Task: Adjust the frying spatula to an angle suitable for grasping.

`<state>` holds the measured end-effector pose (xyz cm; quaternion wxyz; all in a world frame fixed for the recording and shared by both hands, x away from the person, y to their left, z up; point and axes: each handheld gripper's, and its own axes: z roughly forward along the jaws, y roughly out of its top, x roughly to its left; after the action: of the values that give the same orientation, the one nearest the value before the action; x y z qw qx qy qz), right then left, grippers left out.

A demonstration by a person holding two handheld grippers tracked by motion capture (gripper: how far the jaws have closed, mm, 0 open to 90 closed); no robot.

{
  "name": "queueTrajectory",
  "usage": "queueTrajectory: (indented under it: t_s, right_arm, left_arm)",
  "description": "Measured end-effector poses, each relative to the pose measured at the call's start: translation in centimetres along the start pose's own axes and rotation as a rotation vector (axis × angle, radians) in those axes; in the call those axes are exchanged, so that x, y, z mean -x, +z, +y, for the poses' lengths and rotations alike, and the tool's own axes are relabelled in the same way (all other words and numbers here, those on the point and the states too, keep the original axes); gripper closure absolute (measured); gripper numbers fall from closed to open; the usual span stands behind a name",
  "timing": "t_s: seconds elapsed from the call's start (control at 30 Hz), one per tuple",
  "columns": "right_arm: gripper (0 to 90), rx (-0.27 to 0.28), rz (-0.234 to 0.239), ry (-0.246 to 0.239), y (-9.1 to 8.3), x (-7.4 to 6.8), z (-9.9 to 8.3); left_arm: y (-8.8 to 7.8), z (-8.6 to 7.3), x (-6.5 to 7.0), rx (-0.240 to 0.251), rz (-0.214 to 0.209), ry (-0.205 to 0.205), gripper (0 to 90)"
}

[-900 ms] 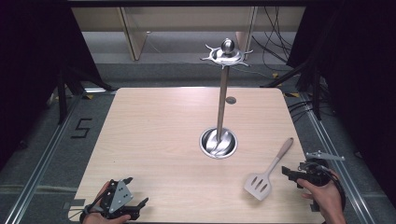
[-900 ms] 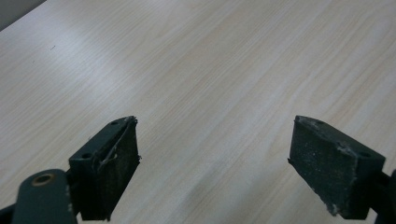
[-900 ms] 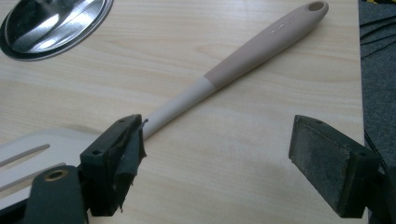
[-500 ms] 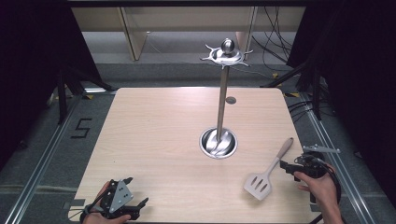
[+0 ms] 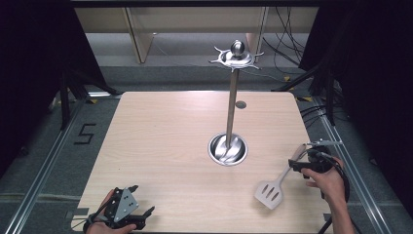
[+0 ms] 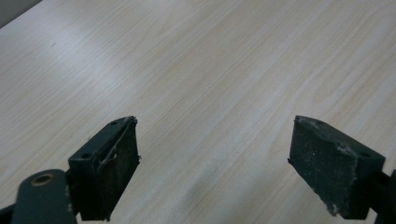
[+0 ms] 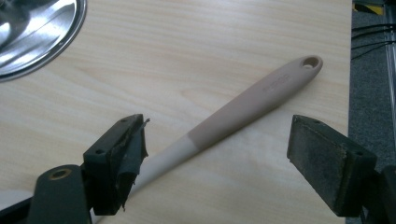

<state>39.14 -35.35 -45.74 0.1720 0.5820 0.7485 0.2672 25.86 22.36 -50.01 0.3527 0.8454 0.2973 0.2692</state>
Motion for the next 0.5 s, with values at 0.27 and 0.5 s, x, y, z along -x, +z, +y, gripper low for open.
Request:
queueTrajectory:
  t_s: [0.27,0.5]
  right_arm:
    - [20.8,-0.049,-0.072,-0.007,1.7,0.5,1.5]
    - [23.3,-0.103,-0.049,0.079,3.0,1.1,2.2]
  left_arm:
    - [-0.1,0.0,-0.1,-0.004,-0.015,0.001,15.0]
    - [0.1,-0.1,-0.1,0.002,-0.002,-0.006,15.0]
